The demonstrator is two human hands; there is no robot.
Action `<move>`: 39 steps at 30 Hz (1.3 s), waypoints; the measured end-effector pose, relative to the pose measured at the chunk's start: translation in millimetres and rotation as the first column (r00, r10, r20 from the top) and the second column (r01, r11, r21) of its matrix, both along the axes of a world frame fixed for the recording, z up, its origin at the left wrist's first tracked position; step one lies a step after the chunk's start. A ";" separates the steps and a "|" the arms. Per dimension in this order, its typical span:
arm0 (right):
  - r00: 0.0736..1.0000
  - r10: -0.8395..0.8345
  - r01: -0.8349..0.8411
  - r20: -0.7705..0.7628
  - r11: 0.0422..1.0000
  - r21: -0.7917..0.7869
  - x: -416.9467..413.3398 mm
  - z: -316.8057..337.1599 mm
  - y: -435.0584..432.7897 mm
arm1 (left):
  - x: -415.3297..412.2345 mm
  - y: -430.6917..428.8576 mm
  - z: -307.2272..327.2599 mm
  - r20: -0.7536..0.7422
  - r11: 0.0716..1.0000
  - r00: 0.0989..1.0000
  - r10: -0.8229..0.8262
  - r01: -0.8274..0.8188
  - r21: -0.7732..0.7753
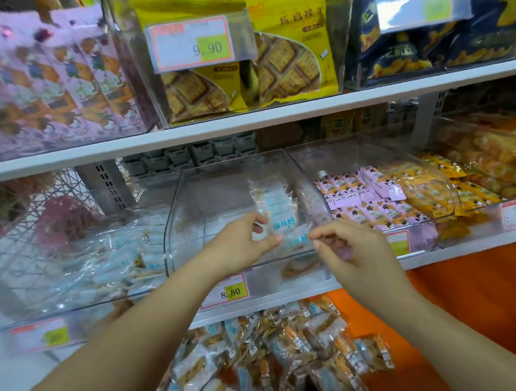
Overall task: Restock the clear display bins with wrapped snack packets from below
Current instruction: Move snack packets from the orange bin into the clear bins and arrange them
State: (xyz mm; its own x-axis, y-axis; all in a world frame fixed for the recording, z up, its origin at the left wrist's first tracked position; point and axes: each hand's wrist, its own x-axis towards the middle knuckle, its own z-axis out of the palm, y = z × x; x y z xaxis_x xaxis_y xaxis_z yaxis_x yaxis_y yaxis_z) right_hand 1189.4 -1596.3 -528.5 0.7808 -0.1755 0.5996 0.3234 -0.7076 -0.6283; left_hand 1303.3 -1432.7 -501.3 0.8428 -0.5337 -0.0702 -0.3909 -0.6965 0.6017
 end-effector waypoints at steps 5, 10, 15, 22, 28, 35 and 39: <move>0.956 0.211 -0.213 -0.204 0.977 0.011 -10.6 -29.4 41.4 | -53.5 60.1 -24.7 0.288 0.880 0.957 0.045 0.099 -0.465; 0.775 0.233 -0.382 -0.587 0.913 -0.142 -0.4 -86.2 74.5 | -65.7 120.5 -114.8 0.208 0.960 0.977 -0.056 0.110 -0.256; 0.513 0.057 -0.458 -0.857 0.862 -0.217 13.8 -159.0 75.9 | -35.7 161.4 -204.2 -0.283 0.997 0.957 0.069 -0.053 0.061; 0.289 -0.023 -0.456 -0.957 0.876 -0.159 31.7 -230.1 62.9 | -7.5 190.0 -263.7 -0.489 0.885 0.871 0.050 0.188 0.425; 0.189 -0.003 -0.472 -0.982 0.877 -0.094 44.9 -246.2 56.4 | -11.0 182.5 -287.1 -0.523 0.964 0.830 0.191 -0.056 0.261; 0.308 -0.014 -0.545 -0.951 0.817 -0.189 47.0 -254.9 71.3 | -36.4 160.0 -293.4 -0.461 0.953 0.887 0.003 0.136 0.269; 0.335 -0.027 -0.555 -0.942 0.802 -0.220 47.9 -249.2 72.4 | -40.9 143.2 -291.5 -0.536 0.951 0.844 -0.039 0.197 0.240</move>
State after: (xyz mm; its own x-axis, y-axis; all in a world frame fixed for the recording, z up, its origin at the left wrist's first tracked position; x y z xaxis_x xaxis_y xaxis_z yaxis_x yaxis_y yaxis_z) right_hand 1237.3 -1523.8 -777.7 0.8154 0.1960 -0.5448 0.0228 -0.9511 -0.3080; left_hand 1262.4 -1289.5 -792.8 0.5709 -0.5186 -0.6365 -0.1661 -0.8321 0.5291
